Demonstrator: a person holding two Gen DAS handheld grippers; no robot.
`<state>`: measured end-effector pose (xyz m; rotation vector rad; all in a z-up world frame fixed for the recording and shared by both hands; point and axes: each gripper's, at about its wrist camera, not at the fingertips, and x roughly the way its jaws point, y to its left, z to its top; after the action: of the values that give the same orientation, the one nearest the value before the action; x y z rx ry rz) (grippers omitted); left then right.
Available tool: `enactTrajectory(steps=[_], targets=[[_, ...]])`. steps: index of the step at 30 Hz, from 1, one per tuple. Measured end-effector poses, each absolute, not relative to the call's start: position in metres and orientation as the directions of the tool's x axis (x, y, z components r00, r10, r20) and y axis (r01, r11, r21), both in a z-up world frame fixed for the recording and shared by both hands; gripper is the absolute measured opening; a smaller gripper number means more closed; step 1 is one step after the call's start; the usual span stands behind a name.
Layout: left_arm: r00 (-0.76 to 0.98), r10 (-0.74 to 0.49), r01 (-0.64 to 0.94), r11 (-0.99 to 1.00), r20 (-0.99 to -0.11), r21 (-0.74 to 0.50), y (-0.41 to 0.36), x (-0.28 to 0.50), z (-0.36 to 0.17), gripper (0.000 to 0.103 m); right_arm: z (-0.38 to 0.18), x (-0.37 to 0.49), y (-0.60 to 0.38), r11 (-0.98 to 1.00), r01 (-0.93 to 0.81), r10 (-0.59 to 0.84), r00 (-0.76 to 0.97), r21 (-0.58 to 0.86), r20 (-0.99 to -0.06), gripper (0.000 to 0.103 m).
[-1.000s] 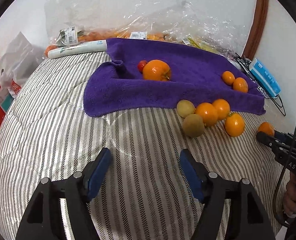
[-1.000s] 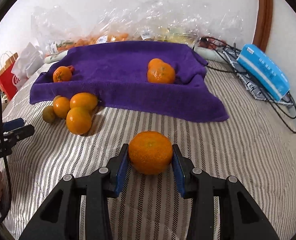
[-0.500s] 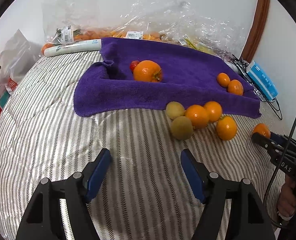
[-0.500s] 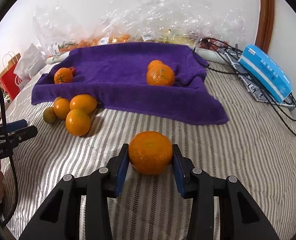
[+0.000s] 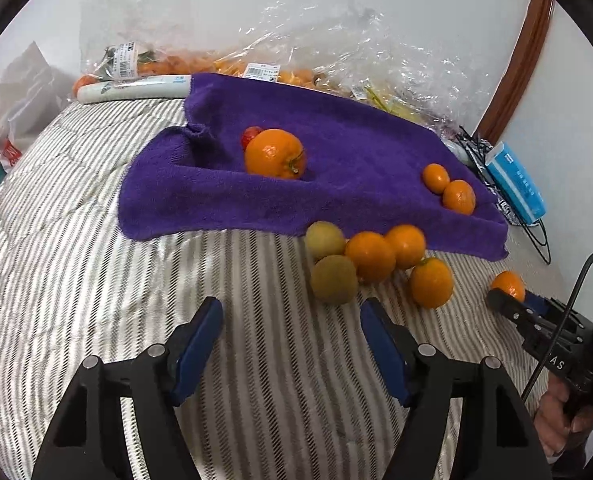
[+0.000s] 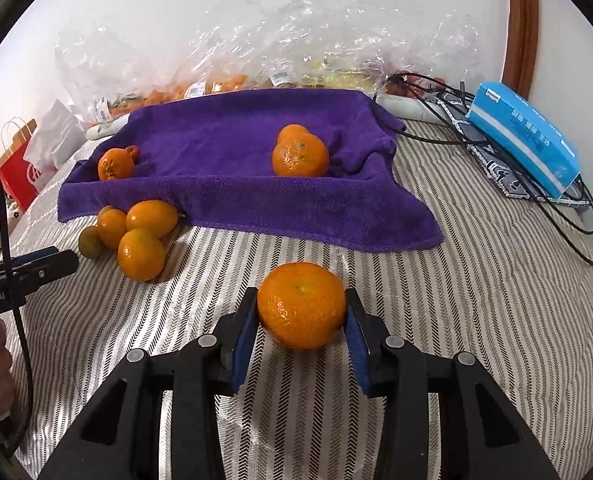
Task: Organize fruits
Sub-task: 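Grasp a yellow-green round fruit with the left tool while the right tool holds the orange, then carry the yellow-green fruit and the orange onto the towel with both tools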
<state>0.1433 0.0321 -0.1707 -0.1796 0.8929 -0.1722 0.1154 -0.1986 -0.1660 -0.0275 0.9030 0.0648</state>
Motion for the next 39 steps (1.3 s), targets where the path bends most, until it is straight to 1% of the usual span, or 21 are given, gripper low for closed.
enactTrajectory(steps=[5,7,11,12,19,24,29,31,33,36,39], targets=[[0.606,-0.215,0.124,0.977,-0.766,-0.176,0.013,0.152,-0.171,0.055,-0.167,0.118,-0.201,0.998,-0.062,0.057,0.609,0.024,-0.791,0.041],[0.613,-0.193,0.132,0.981,-0.767,-0.141,0.006,0.155,-0.171,0.043,-0.167,0.118,-0.202,0.997,-0.065,0.066,0.608,0.033,-0.791,0.041],[0.62,-0.189,0.15,0.981,-0.761,-0.121,-0.001,0.16,-0.171,0.034,-0.166,0.117,-0.204,0.996,-0.069,0.088,0.612,0.058,-0.786,0.041],[0.618,-0.197,0.16,0.979,-0.761,-0.123,-0.002,0.161,-0.171,0.028,-0.166,0.117,-0.205,0.995,-0.071,0.093,0.61,0.063,-0.787,0.041],[0.627,-0.218,0.182,0.974,-0.748,-0.132,-0.001,0.155,-0.169,0.028,-0.165,0.117,-0.206,0.994,-0.073,0.105,0.612,0.077,-0.784,0.041],[0.642,-0.213,0.158,0.977,-0.736,-0.144,0.006,0.147,-0.16,0.028,-0.165,0.116,-0.205,0.994,-0.077,0.105,0.614,0.073,-0.782,0.041],[0.637,-0.204,0.132,0.979,-0.743,-0.156,0.014,0.143,-0.153,0.028,-0.159,0.109,-0.203,0.989,-0.116,0.144,0.639,0.09,-0.756,0.041],[0.634,-0.19,0.116,0.982,-0.749,-0.151,0.017,0.141,-0.151,0.028,-0.158,0.106,-0.2,0.992,-0.107,0.119,0.644,0.065,-0.755,0.041],[0.621,-0.211,0.12,0.977,-0.755,-0.174,0.021,0.141,-0.147,0.028,-0.155,0.105,-0.198,0.993,-0.103,0.115,0.637,0.063,-0.763,0.041],[0.637,-0.22,0.12,0.975,-0.739,-0.188,0.029,0.141,-0.133,0.028,-0.143,0.102,-0.197,0.987,-0.12,0.16,0.638,0.108,-0.753,0.041],[0.669,-0.212,0.11,0.976,-0.713,-0.187,0.036,0.143,-0.118,0.028,-0.12,0.103,-0.192,0.987,-0.13,0.156,0.673,0.092,-0.723,0.041]])
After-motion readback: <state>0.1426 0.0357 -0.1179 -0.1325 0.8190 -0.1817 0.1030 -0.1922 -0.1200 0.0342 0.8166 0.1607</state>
